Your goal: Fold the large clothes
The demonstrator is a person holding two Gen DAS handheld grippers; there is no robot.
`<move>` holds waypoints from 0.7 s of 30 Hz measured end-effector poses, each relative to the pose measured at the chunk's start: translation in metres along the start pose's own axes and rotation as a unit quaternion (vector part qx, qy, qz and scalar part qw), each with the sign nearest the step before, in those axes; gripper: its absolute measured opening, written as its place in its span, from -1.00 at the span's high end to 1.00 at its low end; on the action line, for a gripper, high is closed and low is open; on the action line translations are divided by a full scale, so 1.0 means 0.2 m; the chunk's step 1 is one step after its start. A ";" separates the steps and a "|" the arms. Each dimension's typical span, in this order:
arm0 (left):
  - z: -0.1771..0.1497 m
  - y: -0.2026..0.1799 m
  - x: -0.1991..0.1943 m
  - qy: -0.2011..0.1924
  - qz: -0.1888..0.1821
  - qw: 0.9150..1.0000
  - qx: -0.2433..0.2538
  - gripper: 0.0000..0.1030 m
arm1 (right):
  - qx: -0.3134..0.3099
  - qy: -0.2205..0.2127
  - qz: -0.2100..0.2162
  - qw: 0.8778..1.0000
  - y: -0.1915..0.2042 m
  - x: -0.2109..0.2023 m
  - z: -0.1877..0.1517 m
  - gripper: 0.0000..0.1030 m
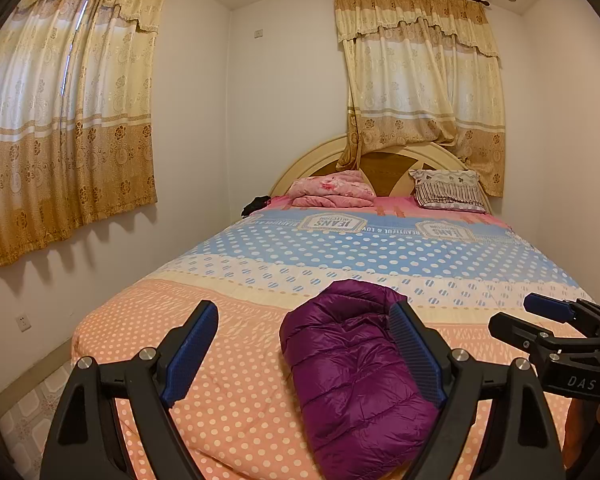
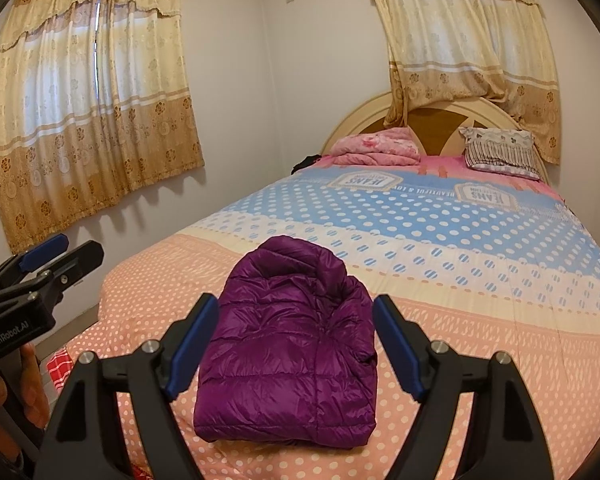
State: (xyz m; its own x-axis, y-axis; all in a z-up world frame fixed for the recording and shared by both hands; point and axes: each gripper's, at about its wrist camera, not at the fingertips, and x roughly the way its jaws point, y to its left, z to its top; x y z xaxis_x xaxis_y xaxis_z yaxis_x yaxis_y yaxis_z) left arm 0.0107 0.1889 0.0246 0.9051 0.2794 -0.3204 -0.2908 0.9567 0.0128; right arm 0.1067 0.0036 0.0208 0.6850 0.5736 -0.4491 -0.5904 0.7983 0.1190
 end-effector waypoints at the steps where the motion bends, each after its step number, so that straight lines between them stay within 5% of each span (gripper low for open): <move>1: 0.00 0.00 0.00 0.000 0.000 1.000 0.000 -0.70 | 0.001 0.000 0.000 1.000 0.00 0.00 0.00 -0.58; 21: -0.03 -0.01 0.00 0.002 0.014 1.000 -0.002 -0.70 | -0.008 0.000 0.003 1.000 -0.01 -0.02 -0.02 -0.58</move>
State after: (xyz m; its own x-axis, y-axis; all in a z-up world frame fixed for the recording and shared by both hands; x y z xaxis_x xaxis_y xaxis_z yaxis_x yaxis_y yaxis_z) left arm 0.0097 0.1875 0.0195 0.8950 0.3063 -0.3242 -0.3178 0.9480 0.0182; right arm 0.1048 -0.0012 0.0192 0.6819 0.5776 -0.4487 -0.6005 0.7924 0.1075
